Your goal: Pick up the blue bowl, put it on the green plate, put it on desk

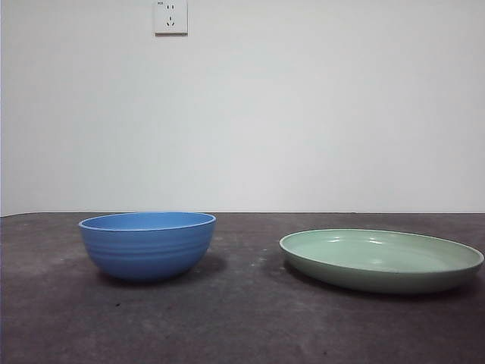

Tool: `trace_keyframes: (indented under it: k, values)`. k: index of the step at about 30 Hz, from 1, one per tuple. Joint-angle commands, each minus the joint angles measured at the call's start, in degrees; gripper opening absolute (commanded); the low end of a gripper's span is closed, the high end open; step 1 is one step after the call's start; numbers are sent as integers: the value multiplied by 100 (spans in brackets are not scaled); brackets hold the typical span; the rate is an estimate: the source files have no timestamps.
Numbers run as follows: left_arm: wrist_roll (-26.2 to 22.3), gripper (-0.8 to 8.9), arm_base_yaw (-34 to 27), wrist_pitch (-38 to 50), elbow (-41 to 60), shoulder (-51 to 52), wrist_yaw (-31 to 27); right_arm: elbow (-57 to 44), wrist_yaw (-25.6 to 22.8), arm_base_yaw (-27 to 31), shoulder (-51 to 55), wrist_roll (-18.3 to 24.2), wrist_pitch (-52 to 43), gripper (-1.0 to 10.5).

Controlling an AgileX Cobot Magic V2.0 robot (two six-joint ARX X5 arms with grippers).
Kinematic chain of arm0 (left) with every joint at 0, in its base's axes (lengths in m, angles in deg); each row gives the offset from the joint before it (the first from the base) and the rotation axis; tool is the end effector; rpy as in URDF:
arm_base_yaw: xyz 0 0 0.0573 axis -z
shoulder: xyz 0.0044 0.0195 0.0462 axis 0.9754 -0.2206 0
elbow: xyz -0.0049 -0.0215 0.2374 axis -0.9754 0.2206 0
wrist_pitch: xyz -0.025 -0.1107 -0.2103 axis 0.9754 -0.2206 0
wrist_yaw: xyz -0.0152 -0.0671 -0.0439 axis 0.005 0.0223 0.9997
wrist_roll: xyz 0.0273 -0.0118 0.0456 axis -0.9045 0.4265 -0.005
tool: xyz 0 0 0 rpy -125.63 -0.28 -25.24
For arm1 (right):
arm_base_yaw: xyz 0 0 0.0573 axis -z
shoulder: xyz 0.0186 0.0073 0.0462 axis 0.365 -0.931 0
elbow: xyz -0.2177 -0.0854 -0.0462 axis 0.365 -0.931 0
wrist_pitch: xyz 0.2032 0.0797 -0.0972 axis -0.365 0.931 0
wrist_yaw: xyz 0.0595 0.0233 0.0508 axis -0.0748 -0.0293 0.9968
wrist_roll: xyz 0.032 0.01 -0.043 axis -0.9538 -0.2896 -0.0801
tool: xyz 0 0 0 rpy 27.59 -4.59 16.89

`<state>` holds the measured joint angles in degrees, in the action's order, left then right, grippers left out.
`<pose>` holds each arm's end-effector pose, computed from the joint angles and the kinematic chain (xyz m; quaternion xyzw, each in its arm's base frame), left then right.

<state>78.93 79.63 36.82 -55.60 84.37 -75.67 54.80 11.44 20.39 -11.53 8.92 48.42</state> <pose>0.1010 -0.0051 0.1852 -0.2013 0.0459 -0.0279 0.9781 0.1046 0.0054 0.1828 0.1589 0.0157 0.0677 0.9848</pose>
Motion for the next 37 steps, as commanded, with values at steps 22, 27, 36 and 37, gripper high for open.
trace_keyframes:
  k: [22,27,36,37]
  values:
    - [-1115,10,-9,-2085,-3351,-2505,1961,3600,1259,2,-2363,1325,2970,13]
    - [-1589,10,0,-2813,-3912,-3213,2815,4437,1775,0,-3314,1891,4037,13]
    - [-2356,10,354,-3971,-4542,-4033,3383,5104,2337,-374,-4245,2393,5182,13]
    - [-2426,10,424,-4061,-4564,-4072,3383,5104,2345,-459,-4284,2398,5261,13]
